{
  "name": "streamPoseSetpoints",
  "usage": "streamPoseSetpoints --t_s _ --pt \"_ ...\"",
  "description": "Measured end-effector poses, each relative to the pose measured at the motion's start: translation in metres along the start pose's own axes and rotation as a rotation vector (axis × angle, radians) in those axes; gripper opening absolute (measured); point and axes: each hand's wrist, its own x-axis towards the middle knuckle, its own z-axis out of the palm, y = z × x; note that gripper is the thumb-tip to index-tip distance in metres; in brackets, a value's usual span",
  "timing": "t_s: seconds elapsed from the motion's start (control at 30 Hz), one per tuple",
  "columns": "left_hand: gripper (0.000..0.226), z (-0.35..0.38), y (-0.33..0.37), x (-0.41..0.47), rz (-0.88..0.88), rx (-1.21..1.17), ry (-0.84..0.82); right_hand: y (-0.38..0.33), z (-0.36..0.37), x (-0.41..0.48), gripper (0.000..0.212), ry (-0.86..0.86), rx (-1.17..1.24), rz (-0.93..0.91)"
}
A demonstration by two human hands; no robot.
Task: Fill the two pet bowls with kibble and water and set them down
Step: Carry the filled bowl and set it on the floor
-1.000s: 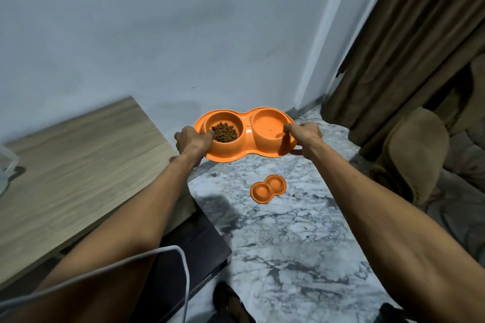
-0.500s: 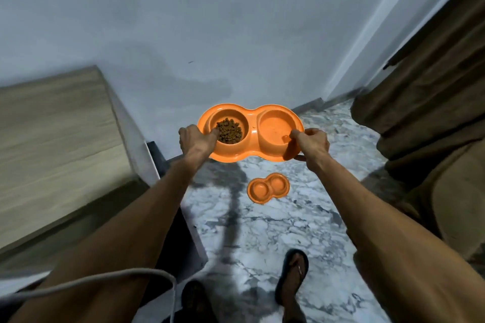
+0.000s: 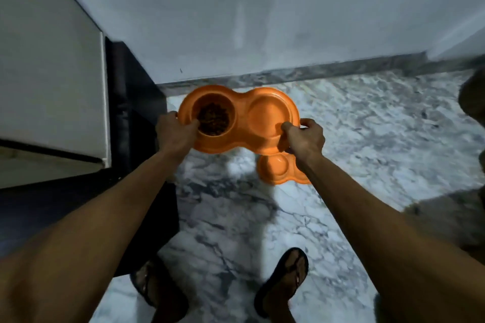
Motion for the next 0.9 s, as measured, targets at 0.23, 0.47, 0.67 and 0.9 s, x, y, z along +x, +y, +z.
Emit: streamPoseSetpoints --t_s 0.23,0.47,0.67,0.9 --pt "0.029 0.116 -0.120 0.077 -0.150 0.025 0.040 0.112 0.102 0.105 0.078 -0.022 -0.059 -0.014" --pt "0.035 0.188 -0.203 0.133 -0.256 -0.007 0.061 0.184 0.173 0.173 0.039 -0.046 -0.191 -0.084" --pt "0.036 0.215 -0.235 0.154 -0.314 -0.012 0.063 0.212 0.203 0.203 0.028 -0.066 -0.299 -0.116" --pt "0.032 0.226 -0.249 0.159 -0.335 -0.007 0.067 0.229 0.216 0.217 0.030 -0.073 -0.303 -0.084"
